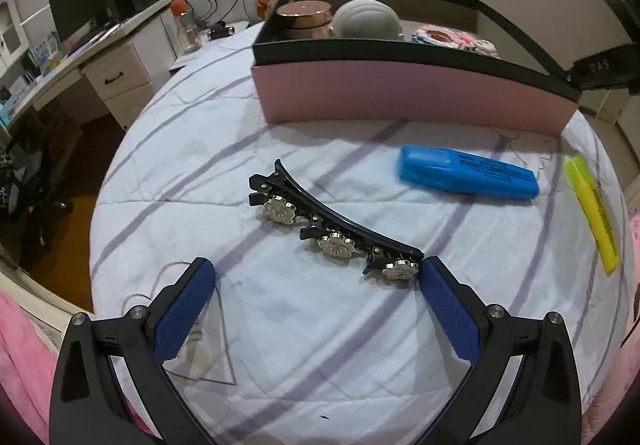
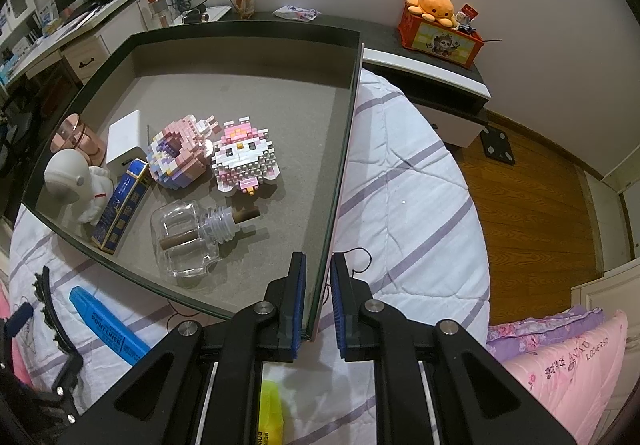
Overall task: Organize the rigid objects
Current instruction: 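Raise the left gripper and move it over the black hair clip, then close the left gripper on the black hair clip and lift it, then carry the hair clip into the pink box and open the left gripper, then raise the left gripper and move it over the blue highlighter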
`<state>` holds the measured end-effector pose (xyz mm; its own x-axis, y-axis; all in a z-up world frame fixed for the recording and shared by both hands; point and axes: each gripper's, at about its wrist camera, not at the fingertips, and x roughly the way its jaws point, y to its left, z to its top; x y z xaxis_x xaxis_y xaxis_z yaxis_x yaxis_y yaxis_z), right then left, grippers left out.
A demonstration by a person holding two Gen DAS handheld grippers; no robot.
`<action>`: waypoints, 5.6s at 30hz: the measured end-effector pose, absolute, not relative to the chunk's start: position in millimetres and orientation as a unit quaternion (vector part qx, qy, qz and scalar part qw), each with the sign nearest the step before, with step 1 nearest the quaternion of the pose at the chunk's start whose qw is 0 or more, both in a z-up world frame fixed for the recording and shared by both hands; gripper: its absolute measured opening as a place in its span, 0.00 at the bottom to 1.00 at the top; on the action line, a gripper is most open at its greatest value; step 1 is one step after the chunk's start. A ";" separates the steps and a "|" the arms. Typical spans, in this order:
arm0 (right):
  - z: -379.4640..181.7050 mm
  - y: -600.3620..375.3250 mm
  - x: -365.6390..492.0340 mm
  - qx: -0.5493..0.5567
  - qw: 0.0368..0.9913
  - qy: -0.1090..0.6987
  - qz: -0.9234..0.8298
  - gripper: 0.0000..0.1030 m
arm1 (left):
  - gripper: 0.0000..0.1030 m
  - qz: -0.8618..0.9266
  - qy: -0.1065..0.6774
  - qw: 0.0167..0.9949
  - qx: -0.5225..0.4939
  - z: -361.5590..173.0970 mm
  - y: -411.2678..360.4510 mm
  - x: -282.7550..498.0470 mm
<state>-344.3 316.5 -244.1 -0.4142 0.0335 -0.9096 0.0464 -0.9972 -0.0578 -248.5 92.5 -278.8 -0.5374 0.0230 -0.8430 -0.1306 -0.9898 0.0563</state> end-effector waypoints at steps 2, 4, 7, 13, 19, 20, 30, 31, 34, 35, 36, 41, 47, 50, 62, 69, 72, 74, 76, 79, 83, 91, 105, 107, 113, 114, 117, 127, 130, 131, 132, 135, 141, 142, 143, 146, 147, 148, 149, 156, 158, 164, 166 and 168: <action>-244.1 316.5 -344.4 0.541 0.004 0.038 -0.840 0.12 | 1.00 0.875 0.055 0.042 -0.479 -279.4 87.0 -249.0; -244.0 316.4 -344.5 0.541 0.004 0.038 -0.840 0.12 | 1.00 0.875 0.054 0.039 -0.479 -279.8 82.9 -252.4; -243.9 316.4 -344.4 0.541 0.004 0.038 -0.840 0.12 | 1.00 0.875 0.052 0.034 -0.479 -280.2 75.7 -256.2; -243.9 316.5 -344.8 0.542 0.003 0.039 -0.840 0.12 | 1.00 0.875 0.044 0.008 -0.483 -279.1 56.0 -264.3; -243.8 317.3 -344.1 0.542 0.004 0.039 -0.840 0.13 | 1.00 0.877 0.025 0.019 -0.479 -273.4 57.6 -263.0; -243.7 316.7 -344.5 0.542 0.004 0.039 -0.840 0.13 | 1.00 0.877 0.025 0.017 -0.479 -273.1 59.7 -264.3; -243.8 316.0 -344.0 0.542 0.004 0.038 -0.839 0.13 | 0.89 0.871 -0.013 0.007 -0.490 -279.6 58.0 -271.8; -243.9 315.8 -343.6 0.543 0.004 0.038 -0.839 0.13 | 0.89 0.872 -0.008 0.006 -0.490 -280.5 56.0 -270.2; -243.7 315.6 -342.7 0.543 0.004 0.039 -0.839 0.13 | 0.87 0.872 -0.005 0.012 -0.489 -278.8 47.6 -264.5; -243.8 315.7 -342.6 0.543 0.004 0.039 -0.839 0.13 | 0.86 0.872 -0.001 0.009 -0.490 -278.2 44.5 -262.0; -243.7 315.8 -342.8 0.543 0.004 0.039 -0.839 0.13 | 0.86 0.871 0.004 0.005 -0.491 -277.6 41.8 -260.6; -243.6 316.8 -341.4 0.544 0.005 0.036 -0.839 0.13 | 0.87 0.869 -0.005 -0.012 -0.494 -277.0 18.4 -252.1; -243.5 316.7 -339.4 0.545 0.006 0.037 -0.838 0.13 | 0.83 0.871 -0.027 0.001 -0.491 -276.6 15.5 -256.4; -243.2 315.1 -339.4 0.545 0.005 0.040 -0.837 0.13 | 0.76 0.872 -0.037 0.010 -0.488 -274.1 14.4 -262.3; -241.7 313.2 -338.7 0.548 0.004 0.044 -0.835 0.14 | 0.17 0.881 0.002 0.037 -0.472 -268.8 17.7 -279.1; -241.1 312.2 -338.2 0.548 0.004 0.044 -0.835 0.14 | 0.17 0.887 -0.006 0.071 -0.456 -249.9 23.6 -277.5; -240.9 311.9 -337.8 0.548 0.003 0.044 -0.835 0.14 | 0.16 0.892 -0.003 0.078 -0.445 -238.3 30.0 -280.4; -240.6 312.1 -337.8 0.548 0.004 0.045 -0.835 0.14 | 0.00 0.894 0.003 0.085 -0.441 -230.5 35.6 -284.4; -240.5 312.3 -337.2 0.548 0.004 0.043 -0.835 0.14 | 0.00 0.895 0.001 0.094 -0.436 -223.1 39.4 -289.2; -240.4 311.6 -338.7 0.549 0.004 0.044 -0.835 0.14 | 0.00 0.889 0.004 0.109 -0.444 -224.4 44.8 -294.7; -240.5 311.5 -338.5 0.548 0.006 0.042 -0.836 0.14 | 0.00 0.877 -0.006 0.101 -0.469 -244.0 39.7 -293.1; -240.5 311.6 -337.9 0.548 0.007 0.045 -0.835 0.14 | 0.35 0.867 -0.008 0.136 -0.480 -259.9 66.5 -278.0; -240.2 310.5 -338.1 0.549 0.008 0.044 -0.835 0.14 | 0.18 0.874 0.055 0.090 -0.474 -263.9 82.5 -278.6; -240.1 310.7 -337.9 0.549 0.008 0.045 -0.835 0.14 | 0.18 0.877 0.051 0.095 -0.467 -255.2 80.6 -275.6; -240.5 310.5 -338.2 0.549 0.007 0.046 -0.835 0.14 | 0.18 0.892 0.054 0.108 -0.435 -222.0 81.2 -268.1; -240.4 310.6 -338.2 0.549 0.008 0.045 -0.835 0.14 | 0.18 0.893 0.058 0.111 -0.433 -217.3 82.4 -268.2; -240.2 310.7 -338.3 0.548 0.008 0.046 -0.835 0.14 | 0.18 0.897 0.059 0.121 -0.420 -202.5 87.2 -272.6; -240.6 310.3 -339.3 0.551 0.009 0.045 -0.833 0.14 | 0.18 0.899 0.080 0.157 -0.401 -168.8 126.9 -311.7; -241.4 310.2 -339.9 0.552 0.009 0.045 -0.833 0.14 | 0.18 0.891 0.083 0.170 -0.413 -173.5 141.7 -326.0; -241.7 309.9 -340.1 0.552 0.009 0.045 -0.832 0.14 | 0.18 0.887 0.085 0.176 -0.419 -176.9 147.9 -331.4; -242.2 309.7 -340.6 0.552 0.009 0.046 -0.832 0.14 | 0.18 0.883 0.083 0.184 -0.424 -179.7 153.9 -336.8; -242.4 309.6 -340.9 0.553 0.010 0.047 -0.832 0.14 | 0.18 0.874 0.090 0.195 -0.436 -190.4 173.0 -350.1; -241.4 310.6 -341.2 0.553 0.011 0.047 -0.832 0.14 | 0.18 0.860 0.101 0.204 -0.457 -208.3 193.9 -367.9; -241.3 311.0 -341.2 0.554 0.012 0.046 -0.831 0.14 | 0.18 0.859 0.102 0.202 -0.459 -210.5 195.1 -369.9; -241.3 311.0 -341.2 0.554 0.012 0.047 -0.831 0.14 | 0.18 0.860 0.103 0.197 -0.459 -212.0 195.8 -371.5; -241.4 311.0 -341.1 0.554 0.012 0.047 -0.831 0.14 | 0.19 0.860 0.102 0.192 -0.461 -217.1 195.7 -373.8; -241.4 310.9 -341.1 0.554 0.012 0.047 -0.831 0.14 | 0.19 0.861 0.101 0.190 -0.461 -218.5 195.4 -374.9; -241.5 310.7 -341.1 0.554 0.012 0.047 -0.831 0.14 | 0.19 0.859 0.100 0.188 -0.465 -220.4 194.6 -374.5; -241.7 310.9 -341.5 0.554 0.012 0.047 -0.831 0.14 | 0.19 0.859 0.100 0.187 -0.465 -221.7 193.5 -373.1; -241.9 311.3 -341.7 0.554 0.012 0.048 -0.831 0.14 | 0.46 0.864 0.095 0.187 -0.458 -220.1 182.8 -356.1; -241.9 311.3 -341.8 0.554 0.012 0.049 -0.831 0.14 | 0.55 0.869 0.098 0.182 -0.450 -215.8 179.8 -350.6; -242.2 311.3 -341.8 0.555 0.011 0.049 -0.830 0.14 | 0.78 0.883 0.100 0.169 -0.427 -202.3 164.0 -330.8; -242.2 311.8 -342.1 0.555 0.012 0.048 -0.830 0.14 | 0.81 0.884 0.095 0.172 -0.424 -199.5 156.9 -322.4; -242.4 311.7 -342.2 0.556 0.012 0.048 -0.830 0.14 | 0.86 0.885 0.095 0.174 -0.421 -197.6 149.5 -312.8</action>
